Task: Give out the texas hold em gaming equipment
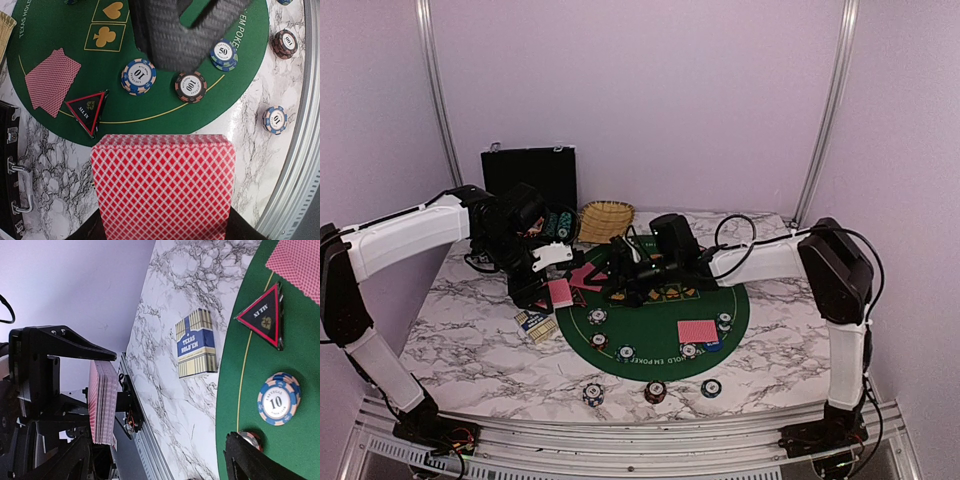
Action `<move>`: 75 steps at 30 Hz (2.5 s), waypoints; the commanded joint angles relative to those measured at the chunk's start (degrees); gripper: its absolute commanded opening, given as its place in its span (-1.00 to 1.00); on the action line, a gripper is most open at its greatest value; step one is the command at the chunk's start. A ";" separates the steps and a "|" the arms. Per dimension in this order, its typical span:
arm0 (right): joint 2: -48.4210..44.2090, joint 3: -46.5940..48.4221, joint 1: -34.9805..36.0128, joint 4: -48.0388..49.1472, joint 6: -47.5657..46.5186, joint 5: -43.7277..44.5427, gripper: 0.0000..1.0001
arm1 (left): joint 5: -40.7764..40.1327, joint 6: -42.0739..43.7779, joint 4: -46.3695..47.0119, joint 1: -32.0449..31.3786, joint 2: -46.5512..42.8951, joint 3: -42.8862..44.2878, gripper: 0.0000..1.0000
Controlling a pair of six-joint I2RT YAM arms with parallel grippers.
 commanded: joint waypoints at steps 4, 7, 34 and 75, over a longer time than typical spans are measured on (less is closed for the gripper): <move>3.58 4.21 2.43 9.30 6.44 -2.41 0.85 | 1.25 -0.33 -0.57 0.09 -0.06 1.91 -1.00; 5.22 5.72 2.79 10.20 7.52 -2.87 0.85 | 1.35 -0.45 -0.46 0.09 0.05 1.95 -1.00; 18.66 17.73 6.41 17.17 16.16 -5.28 0.81 | 2.50 -0.42 0.07 0.09 -0.02 1.28 -1.00; 6.52 6.73 2.44 15.72 12.81 -5.96 0.08 | 1.96 -0.30 0.07 0.09 -0.41 0.35 -1.00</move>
